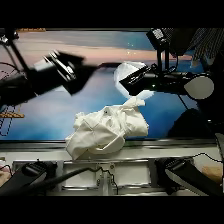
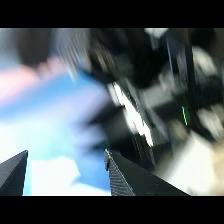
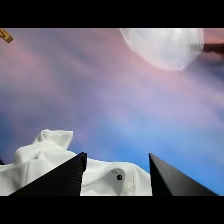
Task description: Fold the clothes and pants, and hang the long-sleeved shirts on hangers.
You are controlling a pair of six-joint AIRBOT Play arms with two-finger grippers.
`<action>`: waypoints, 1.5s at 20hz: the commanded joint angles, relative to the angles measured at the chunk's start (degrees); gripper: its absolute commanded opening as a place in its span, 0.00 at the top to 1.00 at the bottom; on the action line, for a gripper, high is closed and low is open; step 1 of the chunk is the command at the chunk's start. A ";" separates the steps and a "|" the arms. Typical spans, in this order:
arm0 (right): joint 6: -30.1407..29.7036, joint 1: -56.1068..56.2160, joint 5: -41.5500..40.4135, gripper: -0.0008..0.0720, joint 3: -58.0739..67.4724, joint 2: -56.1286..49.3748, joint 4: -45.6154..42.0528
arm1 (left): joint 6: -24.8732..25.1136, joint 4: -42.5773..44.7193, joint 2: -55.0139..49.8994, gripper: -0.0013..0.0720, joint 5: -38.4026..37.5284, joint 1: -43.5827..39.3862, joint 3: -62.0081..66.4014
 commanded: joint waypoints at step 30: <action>14.05 -0.11 -1.79 0.35 -0.42 -3.67 -14.64 | 9.51 -21.42 -8.59 0.96 -11.26 3.61 -32.74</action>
